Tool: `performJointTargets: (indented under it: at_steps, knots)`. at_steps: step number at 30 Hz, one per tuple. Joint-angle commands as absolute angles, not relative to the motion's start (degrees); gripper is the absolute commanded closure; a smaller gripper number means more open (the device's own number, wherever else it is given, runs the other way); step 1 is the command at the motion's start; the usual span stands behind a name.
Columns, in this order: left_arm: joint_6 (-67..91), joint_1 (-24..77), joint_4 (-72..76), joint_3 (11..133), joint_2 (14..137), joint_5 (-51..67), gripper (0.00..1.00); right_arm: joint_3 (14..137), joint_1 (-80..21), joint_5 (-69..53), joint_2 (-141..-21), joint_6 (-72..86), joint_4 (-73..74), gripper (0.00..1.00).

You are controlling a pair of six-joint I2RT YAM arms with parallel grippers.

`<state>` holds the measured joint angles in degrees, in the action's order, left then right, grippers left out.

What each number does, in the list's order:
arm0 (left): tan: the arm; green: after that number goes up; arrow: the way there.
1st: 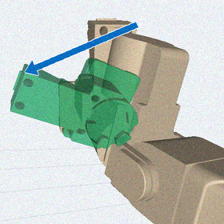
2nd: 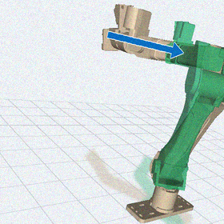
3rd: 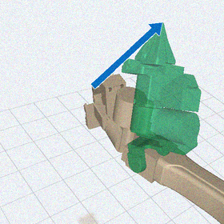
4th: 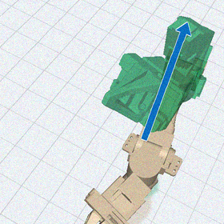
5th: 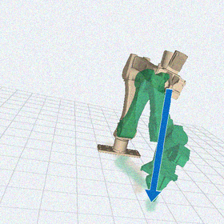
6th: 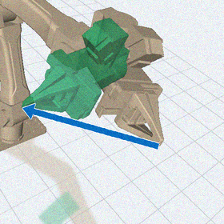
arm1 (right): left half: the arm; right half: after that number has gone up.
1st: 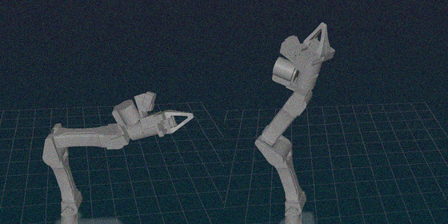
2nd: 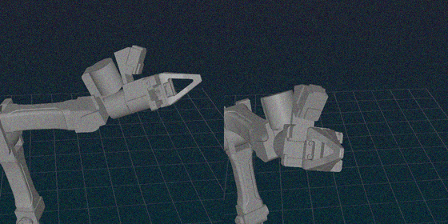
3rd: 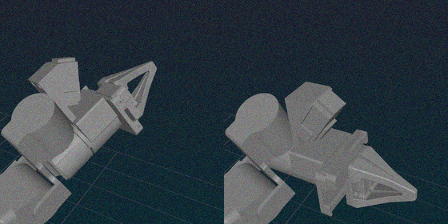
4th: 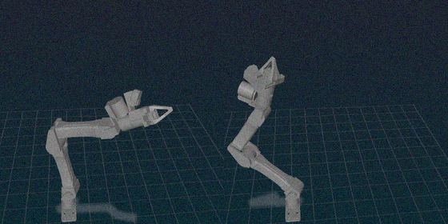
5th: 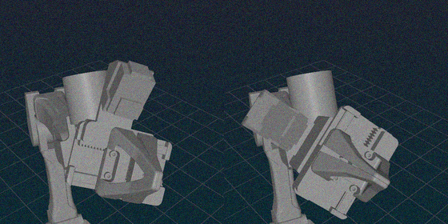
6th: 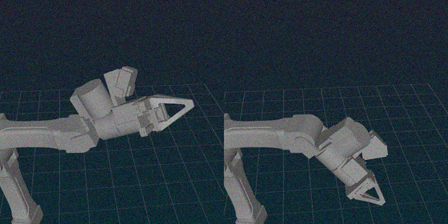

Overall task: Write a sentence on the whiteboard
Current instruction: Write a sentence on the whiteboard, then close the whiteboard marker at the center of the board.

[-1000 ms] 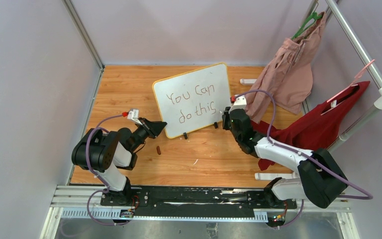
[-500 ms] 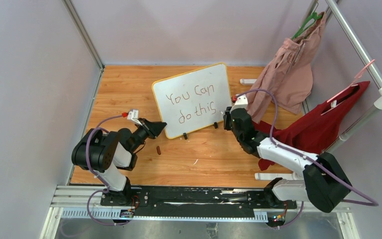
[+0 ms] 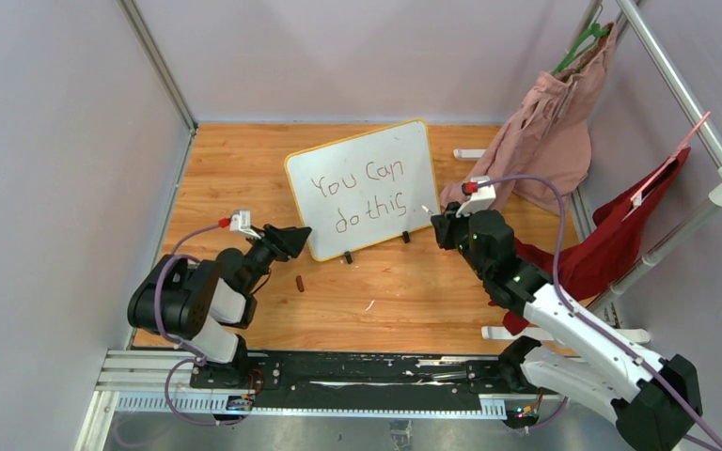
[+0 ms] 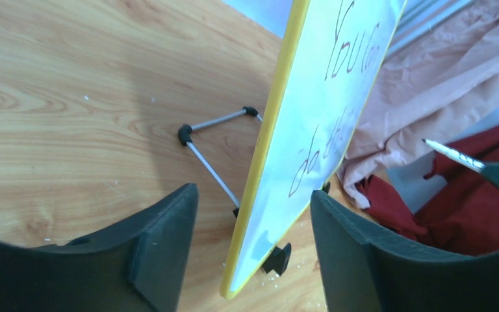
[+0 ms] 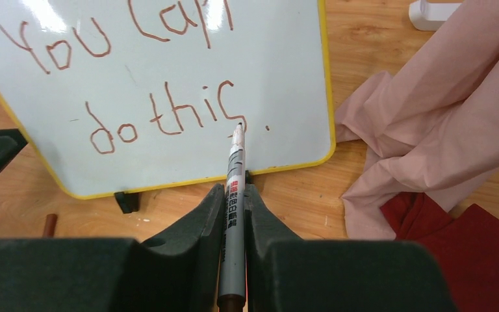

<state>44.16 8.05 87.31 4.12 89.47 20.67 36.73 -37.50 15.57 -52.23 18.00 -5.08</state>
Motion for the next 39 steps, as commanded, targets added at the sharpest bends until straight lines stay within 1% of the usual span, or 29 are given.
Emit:
performJointTargets:
  at_steps: [1, 2, 4, 7, 9, 11, 14, 16, 17, 18, 20, 22, 24, 28, 32, 35, 37, 39]
  knots:
    - [45.1, 7.9, 89.3, 1.6, 84.8, 13.8, 0.25, 36.6, -38.1, 10.7, -48.1, 17.4, -0.3, 1.00]
    - [45.8, 7.9, 89.3, 0.9, 83.8, 12.5, 0.20, 36.4, -38.1, 9.7, -47.3, 17.4, -0.3, 1.00]
    - [47.4, 7.9, 89.2, -1.9, 81.4, 9.2, 0.01, 36.2, -38.1, 7.4, -46.2, 17.3, 1.5, 1.00]
    - [51.7, 7.9, 87.6, -5.4, 76.2, 5.8, 0.00, 36.0, -38.2, 2.7, -45.3, 17.2, 1.8, 1.00]
    - [55.4, 7.9, 78.4, -7.5, 69.2, 3.4, 0.00, 36.2, -38.4, 1.0, -45.3, 17.3, 2.4, 1.00]
    - [57.4, 7.9, 60.8, -7.8, 57.6, 2.6, 0.00, 36.2, -38.6, -1.3, -44.9, 17.3, 2.6, 1.00]
    - [55.0, 8.4, 24.2, -3.6, 31.3, -0.9, 0.00, 36.2, -39.0, -1.9, -44.3, 16.9, 2.9, 1.00]
    - [51.0, 9.9, -0.4, 3.0, 19.2, -10.2, 0.00, 36.3, -39.1, -2.0, -44.1, 16.6, 3.0, 1.00]
    - [48.7, 12.0, -9.8, 6.9, 17.7, -16.2, 0.00, 36.3, -39.1, -2.0, -44.0, 16.5, 3.0, 1.00]
    - [46.3, 12.9, -15.9, 10.6, 17.9, -19.4, 0.00, 36.3, -39.1, -1.9, -44.0, 16.5, 2.9, 1.00]
    - [41.5, 13.1, -23.0, 16.3, 20.5, -20.8, 0.00, 36.3, -39.2, -2.0, -44.1, 16.5, 2.8, 1.00]
    - [42.0, 13.2, -28.1, 20.9, 24.1, -22.6, 0.00, 36.6, -39.3, -2.2, -44.3, 16.7, 2.9, 1.00]
    - [45.9, 13.1, -28.8, 22.2, 28.0, -20.6, 0.00, 36.9, -39.4, -2.4, -44.3, 16.9, 3.1, 1.00]
    - [52.1, 13.0, -30.5, 23.0, 31.5, -21.4, 0.00, 37.3, -39.4, -2.7, -43.1, 16.9, 3.9, 1.00]
    - [47.3, 12.6, -30.1, 23.1, 31.8, -14.9, 0.00, 36.4, -39.3, -2.1, -40.6, 16.6, 4.1, 1.00]
    - [43.3, 13.1, -33.2, 26.5, 36.2, -11.5, 0.00, 35.7, -39.4, -1.8, -39.5, 16.7, 3.8, 1.00]
    - [42.3, 15.3, -34.9, 28.6, 39.9, -11.0, 0.00, 35.4, -39.4, -1.8, -39.4, 16.8, 3.7, 1.00]
    - [44.0, 20.6, -36.2, 29.9, 43.4, -14.2, 0.01, 35.4, -39.4, -1.4, -39.5, 16.6, 3.6, 1.00]
